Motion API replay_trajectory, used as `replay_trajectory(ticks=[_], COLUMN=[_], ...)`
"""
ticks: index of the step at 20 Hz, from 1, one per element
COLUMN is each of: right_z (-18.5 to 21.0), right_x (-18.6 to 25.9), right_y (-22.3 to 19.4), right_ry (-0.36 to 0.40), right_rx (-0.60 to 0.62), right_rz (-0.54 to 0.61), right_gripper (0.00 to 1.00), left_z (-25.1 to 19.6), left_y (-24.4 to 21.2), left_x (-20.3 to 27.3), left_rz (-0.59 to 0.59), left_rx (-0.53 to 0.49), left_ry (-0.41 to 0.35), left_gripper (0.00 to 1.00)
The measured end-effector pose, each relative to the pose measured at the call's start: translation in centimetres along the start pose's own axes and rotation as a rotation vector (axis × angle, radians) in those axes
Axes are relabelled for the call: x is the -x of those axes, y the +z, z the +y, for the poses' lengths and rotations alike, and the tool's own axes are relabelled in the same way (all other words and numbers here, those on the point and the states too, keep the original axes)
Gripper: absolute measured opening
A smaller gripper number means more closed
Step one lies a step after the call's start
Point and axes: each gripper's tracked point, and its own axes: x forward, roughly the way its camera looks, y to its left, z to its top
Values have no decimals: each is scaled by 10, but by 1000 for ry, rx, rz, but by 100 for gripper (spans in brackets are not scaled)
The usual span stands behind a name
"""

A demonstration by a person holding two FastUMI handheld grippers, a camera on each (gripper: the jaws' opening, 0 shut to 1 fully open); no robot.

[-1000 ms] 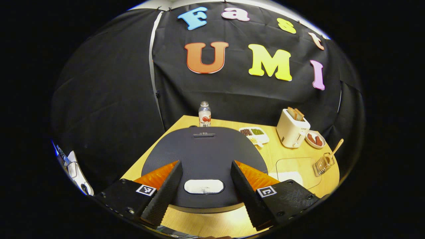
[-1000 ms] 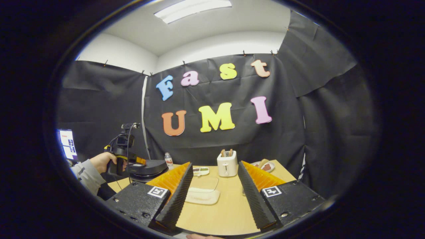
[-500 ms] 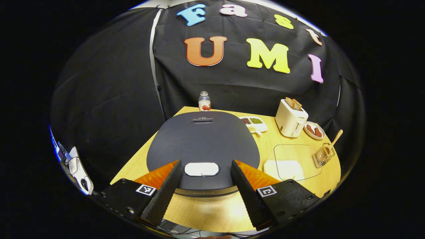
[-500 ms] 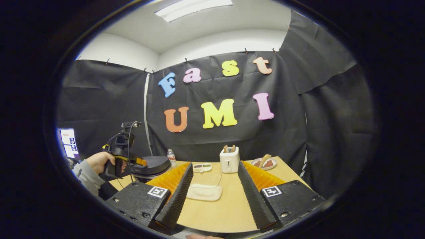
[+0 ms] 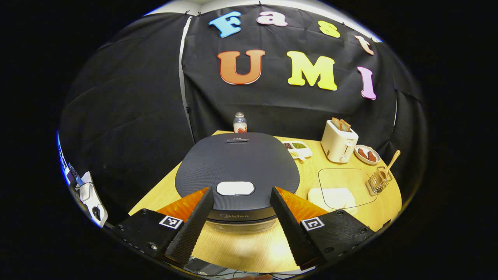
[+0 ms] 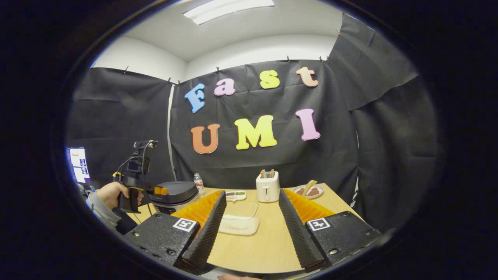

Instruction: Close the left gripper, press the button to open the rice cooker; take a wooden spoon from the chopstick holder with the right hand, scoop a spoonful of rice and pour it into the rice cooker, then put the wooden spoon back into the chopstick holder.

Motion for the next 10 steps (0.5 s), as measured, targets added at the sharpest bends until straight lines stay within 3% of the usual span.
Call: replay_trajectory(ticks=[6,7,10], right_z=[4,1,-3], right_x=[-8,-10,-14], right_y=[0,-1,-3], right_ry=[-24,-33,-49], right_rx=[18,21,13], right_rz=[1,3,6], right_gripper=[88,84,88], left_z=[1,1,0], left_y=[1,-1,-8], left_x=[-3,-2,-7], left_rz=[-130,-142,-150], left_rx=[18,18,15], left_ry=[12,20,31], left_gripper=[96,96,96])
